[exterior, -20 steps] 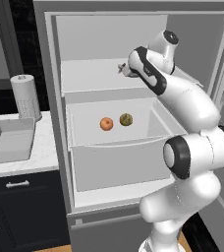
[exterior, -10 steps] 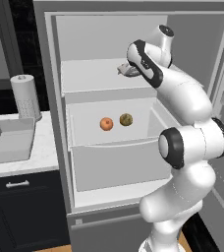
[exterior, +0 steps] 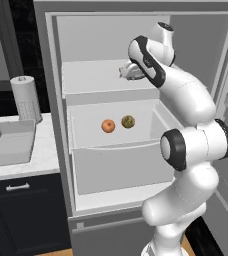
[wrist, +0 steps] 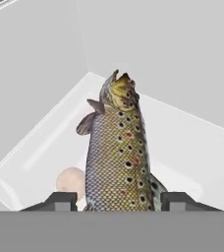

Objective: Place one onion and one fish in each tupperware on the nearby counter, to pack two identical lunches.

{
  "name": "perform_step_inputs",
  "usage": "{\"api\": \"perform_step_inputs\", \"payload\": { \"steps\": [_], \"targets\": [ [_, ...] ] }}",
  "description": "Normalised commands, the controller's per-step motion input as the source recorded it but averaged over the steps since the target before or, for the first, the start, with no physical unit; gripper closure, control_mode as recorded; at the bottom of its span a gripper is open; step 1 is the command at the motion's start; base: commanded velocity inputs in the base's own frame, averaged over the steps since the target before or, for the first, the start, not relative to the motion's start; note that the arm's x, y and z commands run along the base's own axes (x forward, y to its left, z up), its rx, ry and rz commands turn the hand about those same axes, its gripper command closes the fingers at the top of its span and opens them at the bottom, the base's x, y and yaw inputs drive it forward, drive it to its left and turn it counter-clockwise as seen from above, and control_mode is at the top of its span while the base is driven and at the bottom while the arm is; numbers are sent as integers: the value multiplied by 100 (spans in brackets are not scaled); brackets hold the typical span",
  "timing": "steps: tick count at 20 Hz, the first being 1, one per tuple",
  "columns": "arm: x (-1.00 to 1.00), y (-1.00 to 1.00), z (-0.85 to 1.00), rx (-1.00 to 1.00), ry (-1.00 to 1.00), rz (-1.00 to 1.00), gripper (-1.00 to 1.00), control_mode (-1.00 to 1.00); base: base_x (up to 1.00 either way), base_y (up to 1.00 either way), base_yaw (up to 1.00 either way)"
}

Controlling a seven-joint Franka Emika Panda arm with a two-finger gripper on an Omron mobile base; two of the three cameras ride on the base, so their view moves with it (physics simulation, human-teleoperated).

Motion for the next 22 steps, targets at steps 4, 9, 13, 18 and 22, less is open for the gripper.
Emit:
{"api": "perform_step_inputs", "payload": {
  "steps": [4,9,13,18,22],
  "targets": [
    [-57,14,-54,0,-15,0,100,-100,0,0,0],
    [-51,24,-5,3,-34,0,100,-100,0,0,0],
    [-54,21,0,6,-33,-2,100,-100,0,0,0],
    [-94,2,50,5,3,-17,100,-100,0,0,0],
    [-100,-3,23,-6,-4,-28,100,-100,0,0,0]
  ]
}}
